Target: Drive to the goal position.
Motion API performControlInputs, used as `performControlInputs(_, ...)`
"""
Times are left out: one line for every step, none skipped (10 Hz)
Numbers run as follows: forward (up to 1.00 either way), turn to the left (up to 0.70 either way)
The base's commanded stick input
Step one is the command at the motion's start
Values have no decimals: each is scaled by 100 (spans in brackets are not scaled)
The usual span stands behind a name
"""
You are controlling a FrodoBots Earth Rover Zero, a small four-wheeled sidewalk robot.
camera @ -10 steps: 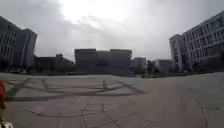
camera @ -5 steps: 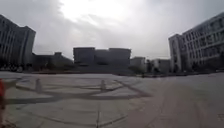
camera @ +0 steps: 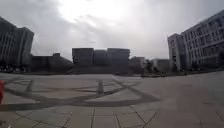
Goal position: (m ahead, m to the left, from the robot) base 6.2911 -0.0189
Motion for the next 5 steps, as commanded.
performControlInputs(100, 3)
performControlInputs(100, 33)
performControlInputs(100, 40)
performControlInputs(100, 40)
performControlInputs(100, 40)
